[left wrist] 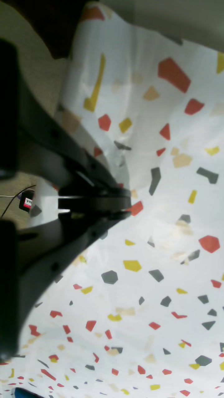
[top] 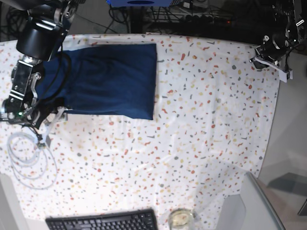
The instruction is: Layout the t-shirt on the table in an organized manner, then fold the t-shirt properly
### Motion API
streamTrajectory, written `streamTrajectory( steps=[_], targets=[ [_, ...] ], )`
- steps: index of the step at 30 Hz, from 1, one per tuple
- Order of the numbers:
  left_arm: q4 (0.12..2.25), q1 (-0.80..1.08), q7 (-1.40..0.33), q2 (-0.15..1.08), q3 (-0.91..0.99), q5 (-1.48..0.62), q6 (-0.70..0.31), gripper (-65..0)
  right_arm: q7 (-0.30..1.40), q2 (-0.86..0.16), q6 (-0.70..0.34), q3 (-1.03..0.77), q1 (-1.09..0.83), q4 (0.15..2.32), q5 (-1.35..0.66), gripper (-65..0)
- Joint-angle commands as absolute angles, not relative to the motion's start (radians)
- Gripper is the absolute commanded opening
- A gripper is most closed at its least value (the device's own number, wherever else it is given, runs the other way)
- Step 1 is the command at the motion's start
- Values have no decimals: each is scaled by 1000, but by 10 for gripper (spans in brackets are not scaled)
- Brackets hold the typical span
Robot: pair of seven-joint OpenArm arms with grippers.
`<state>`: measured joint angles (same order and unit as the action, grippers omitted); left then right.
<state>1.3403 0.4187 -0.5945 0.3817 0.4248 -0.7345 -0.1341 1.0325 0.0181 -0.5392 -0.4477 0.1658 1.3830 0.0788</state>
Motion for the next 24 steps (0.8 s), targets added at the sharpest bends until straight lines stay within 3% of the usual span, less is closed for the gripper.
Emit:
streamTrajectory(
  steps=[1,4,10,13,17,18,21,24],
  targets=[
    [1356,420,-582,400,433,-743,-137,-650,1003,21,-542,-444,186,1371,64,-153],
    [1357,420,-582,400,433,-743,-137,-650,955,22,-544,-446,188,1305,64,-147],
    [1351,418,-582,400,433,-743,-137,-650,937,24,-545,-444,196,1245,62,-210],
    [1349,418,-582,400,433,-743,-137,-650,937,24,-545,-443,202,1231,62,-333],
    [1349,418,-582,400,433,-743,-137,-650,937,25,-545,-446,203,1241,62,-615],
    [1349,418,-582,400,433,-743,-137,-650,937,25,-545,-446,203,1241,62,-650],
    [1349,420,-582,400,433,-743,-137,-650,937,22,-545,-443,206,1241,62,-624],
    [1349,420,-582,400,433,-743,-137,-650,941,21,-545,-443,219,1241,62,-645]
  ],
)
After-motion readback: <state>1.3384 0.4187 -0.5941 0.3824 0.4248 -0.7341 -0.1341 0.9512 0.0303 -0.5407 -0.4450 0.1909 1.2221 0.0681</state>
